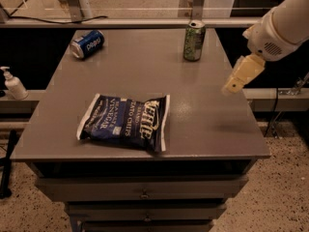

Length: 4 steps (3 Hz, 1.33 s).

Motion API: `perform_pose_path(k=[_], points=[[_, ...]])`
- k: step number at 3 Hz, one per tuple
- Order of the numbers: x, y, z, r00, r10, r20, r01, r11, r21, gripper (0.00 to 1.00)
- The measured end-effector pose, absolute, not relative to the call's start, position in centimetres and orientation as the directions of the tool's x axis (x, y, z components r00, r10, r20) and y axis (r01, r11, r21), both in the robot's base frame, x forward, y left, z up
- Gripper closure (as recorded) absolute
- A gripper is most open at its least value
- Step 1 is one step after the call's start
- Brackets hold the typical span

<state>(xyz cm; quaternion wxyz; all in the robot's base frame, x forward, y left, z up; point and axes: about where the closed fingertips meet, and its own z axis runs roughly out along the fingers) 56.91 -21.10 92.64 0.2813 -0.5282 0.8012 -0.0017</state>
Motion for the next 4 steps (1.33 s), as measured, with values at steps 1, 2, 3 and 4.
perform_pose_path(k=[1,2,3,4], points=[[61.4,-21.0,91.1,-0.339,-0.752,-0.566,-0.815,0.535,-0.223,0.00],[65.0,-19.8,90.4,-0.351,-0.632,-0.691,-0.793,0.593,-0.139,0.00],[67.7,-18.5,90.0,-0.328,-0.495,-0.805,-0.782,0.620,-0.063,0.00],[69.9,-16.6,89.3,-0.274,-0.362,-0.891,-0.782,0.624,-0.013,0.00]])
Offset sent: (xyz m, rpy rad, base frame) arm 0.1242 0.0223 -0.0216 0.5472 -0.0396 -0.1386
